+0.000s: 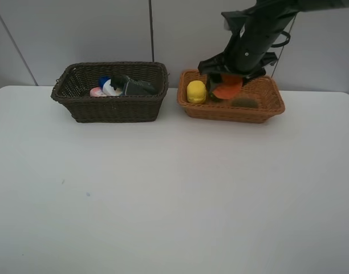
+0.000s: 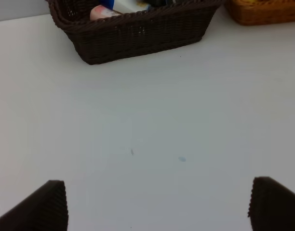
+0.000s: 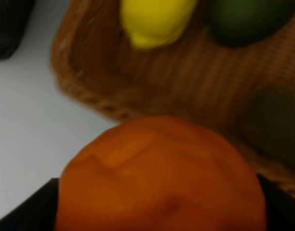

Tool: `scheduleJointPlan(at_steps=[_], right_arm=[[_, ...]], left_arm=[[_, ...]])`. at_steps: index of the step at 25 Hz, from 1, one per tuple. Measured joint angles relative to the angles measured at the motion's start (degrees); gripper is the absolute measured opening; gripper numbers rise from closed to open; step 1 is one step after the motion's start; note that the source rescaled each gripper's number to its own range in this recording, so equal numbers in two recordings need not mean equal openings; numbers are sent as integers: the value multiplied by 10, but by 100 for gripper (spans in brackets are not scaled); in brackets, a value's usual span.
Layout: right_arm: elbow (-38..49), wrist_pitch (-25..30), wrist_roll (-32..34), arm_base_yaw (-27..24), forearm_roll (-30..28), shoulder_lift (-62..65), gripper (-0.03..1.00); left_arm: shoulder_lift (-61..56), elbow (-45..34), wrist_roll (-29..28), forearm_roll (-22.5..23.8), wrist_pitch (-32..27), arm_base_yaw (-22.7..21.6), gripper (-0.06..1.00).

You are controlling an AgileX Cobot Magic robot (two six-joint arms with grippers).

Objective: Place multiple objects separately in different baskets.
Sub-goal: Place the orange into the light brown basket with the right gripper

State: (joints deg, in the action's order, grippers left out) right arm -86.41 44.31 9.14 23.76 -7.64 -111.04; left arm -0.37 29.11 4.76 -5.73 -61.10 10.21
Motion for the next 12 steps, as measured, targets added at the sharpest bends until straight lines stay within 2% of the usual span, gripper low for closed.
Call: scheduleJointPlan(at_steps=[4, 7, 10, 12], right_arm=[[-4, -79, -5, -74, 21, -45, 73], [-4, -126, -5, -102, 28, -65, 73], [-5, -162, -4, -109, 31, -75, 90], [-5, -165, -4, -109, 34, -75, 96]], left_arm=[[0, 0, 0, 1, 0, 0, 98], [0, 0, 0, 1, 0, 0, 98], [0, 0, 0, 1, 0, 0, 98], [0, 0, 0, 1, 0, 0, 98]])
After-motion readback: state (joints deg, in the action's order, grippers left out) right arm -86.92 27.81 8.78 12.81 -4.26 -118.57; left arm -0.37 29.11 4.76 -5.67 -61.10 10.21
